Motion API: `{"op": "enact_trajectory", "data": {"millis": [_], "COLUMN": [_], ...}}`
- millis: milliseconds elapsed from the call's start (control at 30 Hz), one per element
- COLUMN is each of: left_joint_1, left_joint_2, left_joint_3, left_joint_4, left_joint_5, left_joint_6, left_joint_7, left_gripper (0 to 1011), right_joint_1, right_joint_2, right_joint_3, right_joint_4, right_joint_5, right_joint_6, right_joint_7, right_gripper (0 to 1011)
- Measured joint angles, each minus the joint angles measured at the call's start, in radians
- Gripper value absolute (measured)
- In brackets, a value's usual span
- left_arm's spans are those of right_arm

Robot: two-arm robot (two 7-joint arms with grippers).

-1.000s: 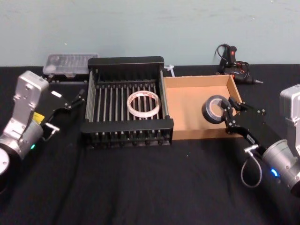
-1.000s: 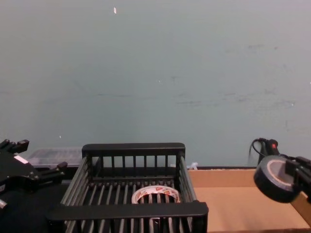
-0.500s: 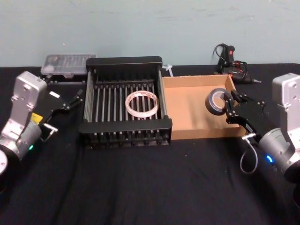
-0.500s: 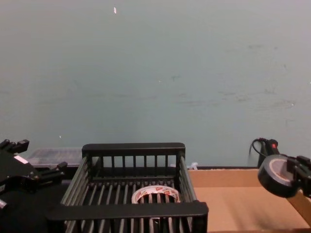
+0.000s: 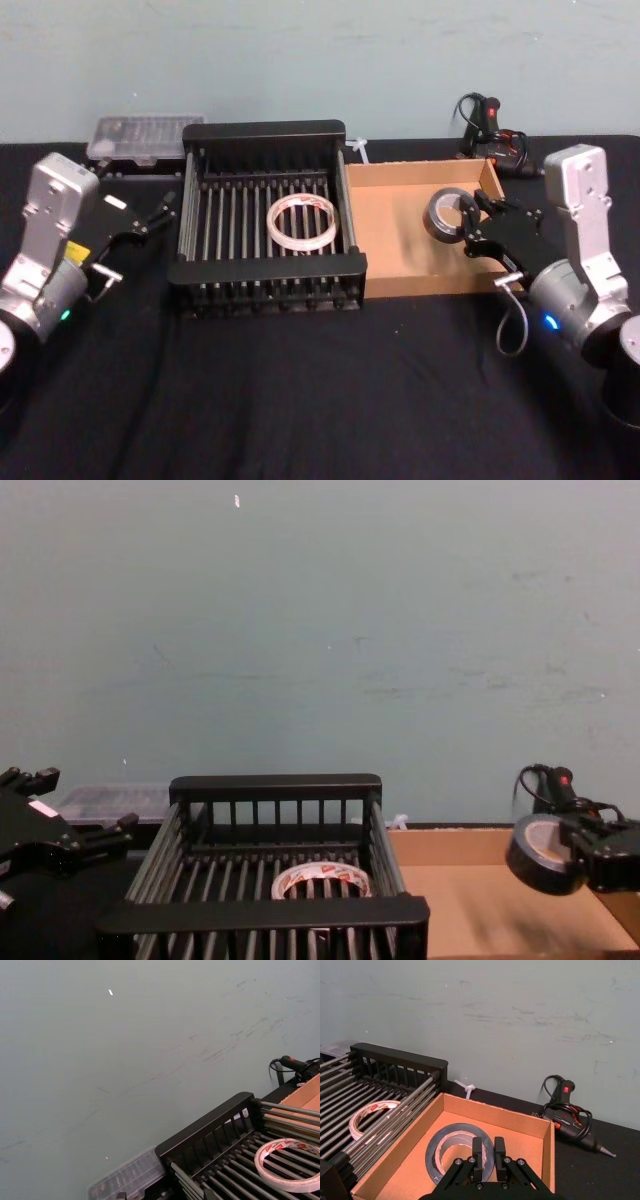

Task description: Pick up the white tape and place it into the black box , Pick up the silver tape and place it into the brown box.

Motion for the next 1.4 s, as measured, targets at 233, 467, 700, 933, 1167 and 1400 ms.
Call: {"op": "enact_trajectory", "data": {"millis": [233,467,700,933,1167,1400], "left_joint_1": [0.000,0.000,0.000,0.000,0.000,0.000], "left_joint_2": [0.000,0.000,0.000,0.000,0.000,0.000], "left_joint_3": [0.000,0.000,0.000,0.000,0.000,0.000], "left_joint_4": [0.000,0.000,0.000,0.000,0.000,0.000], "left_joint_5": [0.000,0.000,0.000,0.000,0.000,0.000], "left_joint_6": [0.000,0.000,0.000,0.000,0.000,0.000], "left_joint_7": [0.000,0.000,0.000,0.000,0.000,0.000], "left_gripper": [1001,1001,1001,1001,1002,1001], "right_joint_1": [0.043,0.080,0.121,0.154,0.156,0.154], "right_joint_2": [-0.017,-0.033,-0.046,-0.055,-0.055,-0.055], "right_joint_3": [-0.017,-0.029,-0.037,-0.042,-0.042,-0.042], "right_joint_4": [0.055,0.107,0.163,0.208,0.212,0.209], "right_joint_5": [-0.027,-0.053,-0.078,-0.091,-0.090,-0.090], "right_joint_6": [0.003,-0.002,-0.011,-0.013,-0.012,-0.012], "right_joint_7": [0.000,-0.004,-0.007,0.002,0.004,0.004], "right_gripper": [146,146,146,146,146,146]}}
